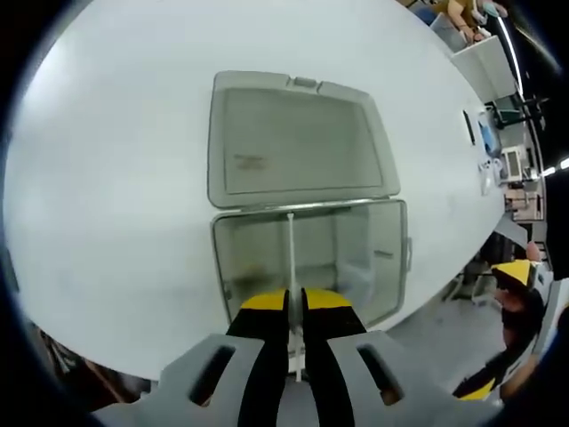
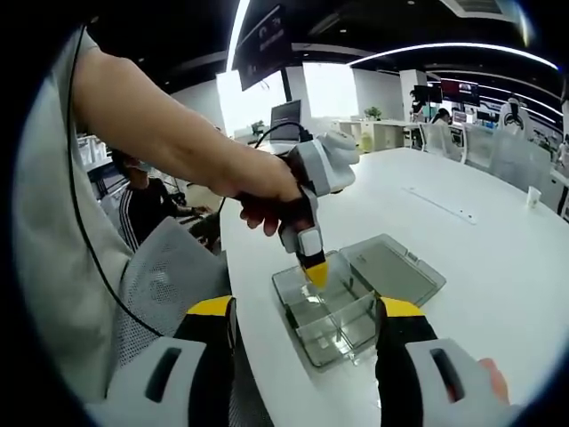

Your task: Insert the divider into the dual guide fixture by aligning both edges with the guide slots and pushing it downward to the bottom, including one-sided entry, uneven engagement, binding, and posture correction.

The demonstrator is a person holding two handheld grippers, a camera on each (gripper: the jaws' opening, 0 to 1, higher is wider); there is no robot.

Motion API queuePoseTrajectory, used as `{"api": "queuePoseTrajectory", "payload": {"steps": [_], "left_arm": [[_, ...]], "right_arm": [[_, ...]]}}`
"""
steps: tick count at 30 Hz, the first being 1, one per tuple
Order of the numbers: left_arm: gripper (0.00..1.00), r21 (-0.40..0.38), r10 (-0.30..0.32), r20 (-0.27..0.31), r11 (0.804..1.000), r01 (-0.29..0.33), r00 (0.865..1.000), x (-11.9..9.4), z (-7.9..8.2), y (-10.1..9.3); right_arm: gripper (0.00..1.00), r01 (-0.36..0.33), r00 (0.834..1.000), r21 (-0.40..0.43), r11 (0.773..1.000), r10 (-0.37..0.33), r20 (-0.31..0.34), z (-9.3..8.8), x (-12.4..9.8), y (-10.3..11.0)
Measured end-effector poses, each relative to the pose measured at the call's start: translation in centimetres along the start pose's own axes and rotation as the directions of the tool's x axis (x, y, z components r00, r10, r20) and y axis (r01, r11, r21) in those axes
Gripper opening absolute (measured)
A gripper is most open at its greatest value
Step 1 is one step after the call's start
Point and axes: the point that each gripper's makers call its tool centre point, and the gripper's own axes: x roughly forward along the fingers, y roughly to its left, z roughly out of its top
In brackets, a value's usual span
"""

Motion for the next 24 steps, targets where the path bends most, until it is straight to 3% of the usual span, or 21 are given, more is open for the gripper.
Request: {"api": "queuePoseTrajectory", "payload": {"steps": [24], "left_arm": [[0.01, 0.0, 0.021, -0.018, 1.0, -0.021, 1.0, 0.03, -0.09, -0.17]], "right_arm": [[0.61, 0.0, 1.0, 0.006, 1.0, 0.0, 0.0, -0.24, -0.07, -0.17]]}}
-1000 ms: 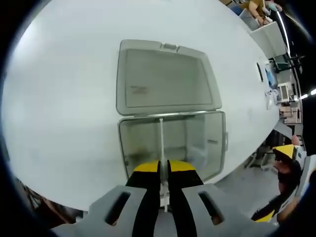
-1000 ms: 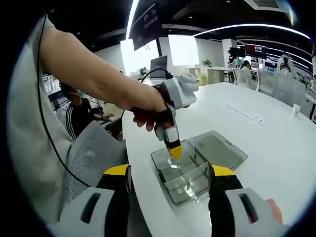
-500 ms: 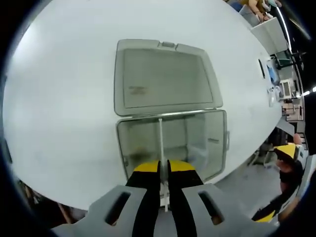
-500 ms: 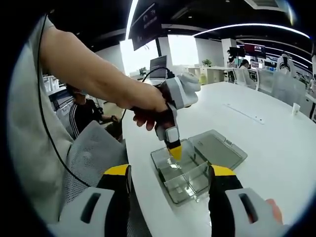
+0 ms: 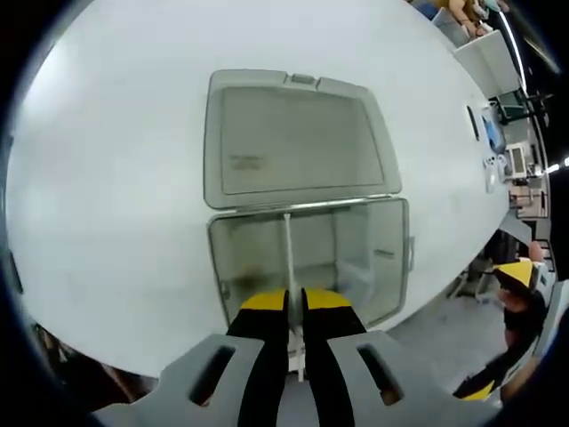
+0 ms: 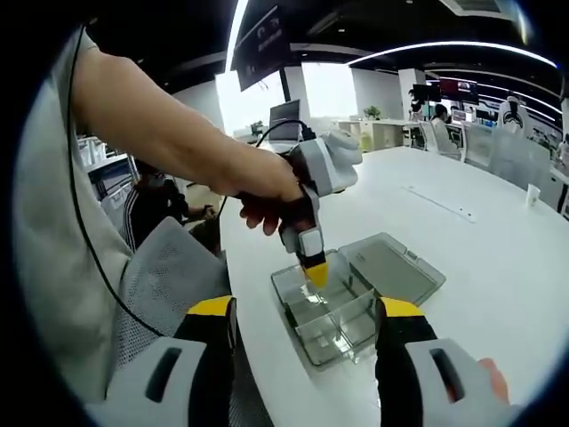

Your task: Insert the divider into the dual guide fixture by aligning both edges with the guide slots and pushing it downward to the bottom, including one-sided entry, uneven engagement, binding, and posture correction.

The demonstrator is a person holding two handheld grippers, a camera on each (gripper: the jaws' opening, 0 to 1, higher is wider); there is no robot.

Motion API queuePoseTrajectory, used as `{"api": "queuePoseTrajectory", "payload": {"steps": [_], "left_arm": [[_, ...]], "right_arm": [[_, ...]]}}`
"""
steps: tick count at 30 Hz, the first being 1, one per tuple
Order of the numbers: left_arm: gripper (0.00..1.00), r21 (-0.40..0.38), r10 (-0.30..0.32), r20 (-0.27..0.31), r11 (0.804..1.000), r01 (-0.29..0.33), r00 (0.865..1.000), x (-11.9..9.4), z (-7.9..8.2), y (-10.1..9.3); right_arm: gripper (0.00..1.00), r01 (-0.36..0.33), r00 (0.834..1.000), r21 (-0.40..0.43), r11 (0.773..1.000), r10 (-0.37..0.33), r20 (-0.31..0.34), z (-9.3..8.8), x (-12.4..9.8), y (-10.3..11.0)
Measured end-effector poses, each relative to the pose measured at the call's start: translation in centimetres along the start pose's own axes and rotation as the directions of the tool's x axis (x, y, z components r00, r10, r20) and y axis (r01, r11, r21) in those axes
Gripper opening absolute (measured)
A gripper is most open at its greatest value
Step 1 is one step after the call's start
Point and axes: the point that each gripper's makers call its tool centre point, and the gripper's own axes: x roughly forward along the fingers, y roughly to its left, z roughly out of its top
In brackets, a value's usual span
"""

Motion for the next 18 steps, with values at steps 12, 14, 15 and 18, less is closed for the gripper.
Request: {"api": "queuePoseTrajectory", "payload": {"steps": [12, 14, 15, 18], "left_arm": [[0.01, 0.023, 0.024, -0.004, 0.999, -0.024, 1.0, 0.2, 0.12, 0.09], [0.01, 0.029, 0.028, -0.005, 0.999, -0.028, 1.0, 0.23, 0.16, 0.07], [0.01, 0.032, 0.031, -0.006, 0.999, -0.031, 1.0, 0.25, 0.18, 0.08], [0.01, 0.049, 0.041, -0.007, 0.998, -0.041, 0.999, 0.32, 0.23, 0.06]], "right_arm": [[0.61, 0.003, 1.0, 0.002, 1.0, -0.003, 0.0, -0.08, -0.09, -0.05], [0.61, 0.003, 1.0, 0.003, 1.0, -0.003, 0.0, -0.11, -0.13, -0.04], [0.61, 0.005, 1.0, 0.002, 1.0, -0.005, -0.001, -0.12, -0.13, -0.1], [0.61, 0.005, 1.0, 0.003, 1.0, -0.005, 0.0, -0.11, -0.19, -0.08]]}}
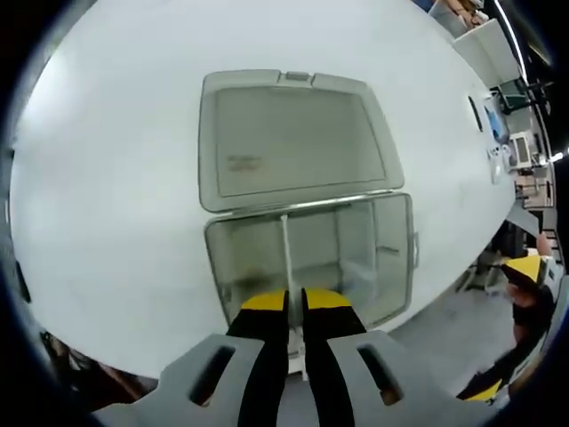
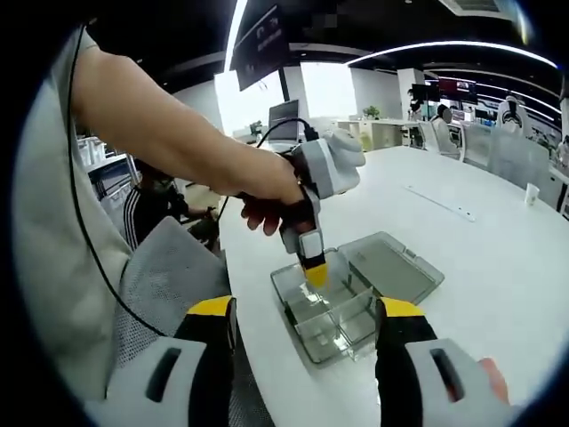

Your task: Insert the divider into the dual guide fixture by aligning both edges with the guide slots and pushing it downward to the bottom, including one-sided entry, uneven engagement, binding, and posture correction.

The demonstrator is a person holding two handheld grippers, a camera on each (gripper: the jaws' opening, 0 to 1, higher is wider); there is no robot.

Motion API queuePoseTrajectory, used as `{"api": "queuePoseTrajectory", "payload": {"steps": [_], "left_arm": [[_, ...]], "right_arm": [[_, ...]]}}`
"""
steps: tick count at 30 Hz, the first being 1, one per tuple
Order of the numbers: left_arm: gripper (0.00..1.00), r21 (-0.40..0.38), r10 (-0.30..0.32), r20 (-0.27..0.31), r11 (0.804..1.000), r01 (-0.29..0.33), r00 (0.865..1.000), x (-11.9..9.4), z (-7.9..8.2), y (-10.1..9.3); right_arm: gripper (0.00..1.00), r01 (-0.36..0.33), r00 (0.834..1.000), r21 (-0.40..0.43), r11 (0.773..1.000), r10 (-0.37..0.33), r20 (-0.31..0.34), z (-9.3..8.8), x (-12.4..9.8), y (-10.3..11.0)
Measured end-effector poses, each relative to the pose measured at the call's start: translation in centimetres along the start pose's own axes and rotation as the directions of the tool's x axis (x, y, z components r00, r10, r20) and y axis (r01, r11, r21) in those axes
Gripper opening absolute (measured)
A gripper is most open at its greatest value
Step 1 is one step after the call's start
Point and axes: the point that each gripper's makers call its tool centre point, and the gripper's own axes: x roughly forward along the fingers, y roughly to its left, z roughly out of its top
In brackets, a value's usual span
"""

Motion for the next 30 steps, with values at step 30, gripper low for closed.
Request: {"api": "queuePoseTrajectory", "payload": {"steps": [30], "left_arm": [[0.02, 0.15, 0.118, -0.057, 0.983, -0.109, 0.991, 0.21, 0.04, -0.27]], "right_arm": [[0.61, 0.004, 1.0, -0.002, 1.0, -0.004, -0.006, -0.01, -0.13, -0.14]]}}
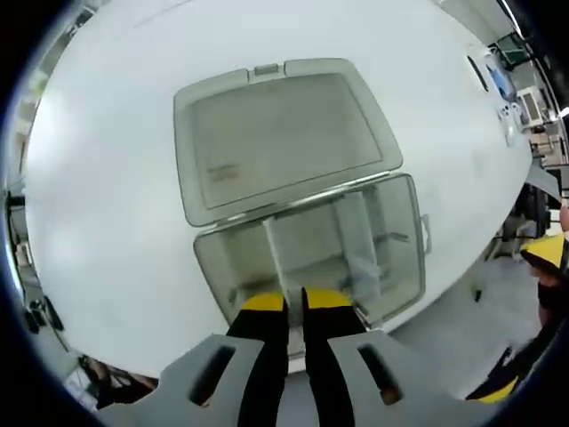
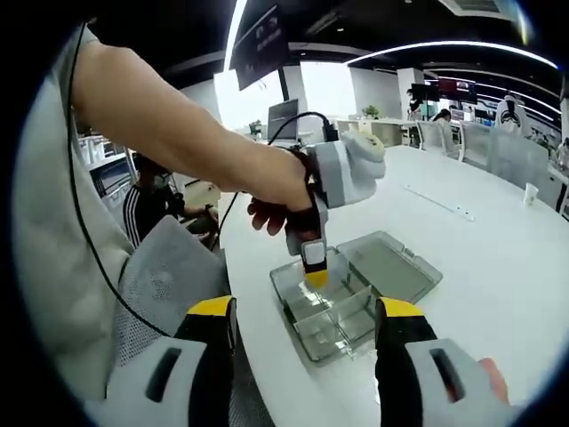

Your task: Insert the divider into the dual guide fixture by aligning both edges with the guide slots and pushing it downward to the bottom, including one-sided entry, uneven engagement, binding, and posture correction.

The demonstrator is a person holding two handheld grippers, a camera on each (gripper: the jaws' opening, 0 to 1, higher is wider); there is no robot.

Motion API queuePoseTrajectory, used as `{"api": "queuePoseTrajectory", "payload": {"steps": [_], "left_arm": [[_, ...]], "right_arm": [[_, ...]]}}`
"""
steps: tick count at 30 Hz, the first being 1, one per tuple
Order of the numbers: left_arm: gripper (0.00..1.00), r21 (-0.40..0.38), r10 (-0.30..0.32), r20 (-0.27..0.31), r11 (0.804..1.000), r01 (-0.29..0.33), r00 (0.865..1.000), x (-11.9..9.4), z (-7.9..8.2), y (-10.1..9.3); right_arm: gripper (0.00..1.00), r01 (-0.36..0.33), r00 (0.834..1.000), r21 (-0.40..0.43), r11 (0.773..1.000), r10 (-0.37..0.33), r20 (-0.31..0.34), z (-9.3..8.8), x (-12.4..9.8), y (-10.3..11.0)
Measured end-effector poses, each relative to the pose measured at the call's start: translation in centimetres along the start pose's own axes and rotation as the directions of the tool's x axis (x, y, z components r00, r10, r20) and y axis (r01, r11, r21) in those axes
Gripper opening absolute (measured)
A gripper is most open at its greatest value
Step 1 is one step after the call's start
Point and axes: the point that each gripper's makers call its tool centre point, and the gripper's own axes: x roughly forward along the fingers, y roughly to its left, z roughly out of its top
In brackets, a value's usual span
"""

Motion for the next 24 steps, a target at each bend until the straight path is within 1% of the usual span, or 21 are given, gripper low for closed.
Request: {"api": "queuePoseTrajectory", "payload": {"steps": [14, 24], "left_arm": [[0.02, 0.001, -0.009, -0.003, 1.0, 0.009, 1.0, -0.34, -0.15, -0.06], [0.02, 0.003, -0.004, 0.004, 1.0, 0.004, 1.0, 0.14, 0.06, 0.13]], "right_arm": [[0.61, -0.003, 1.0, 0.0, 1.0, 0.003, -0.004, -0.01, 0.16, 0.04], [0.61, -0.001, 1.0, 0.003, 1.0, 0.001, 0.003, 0.15, 0.16, 0.02]]}}
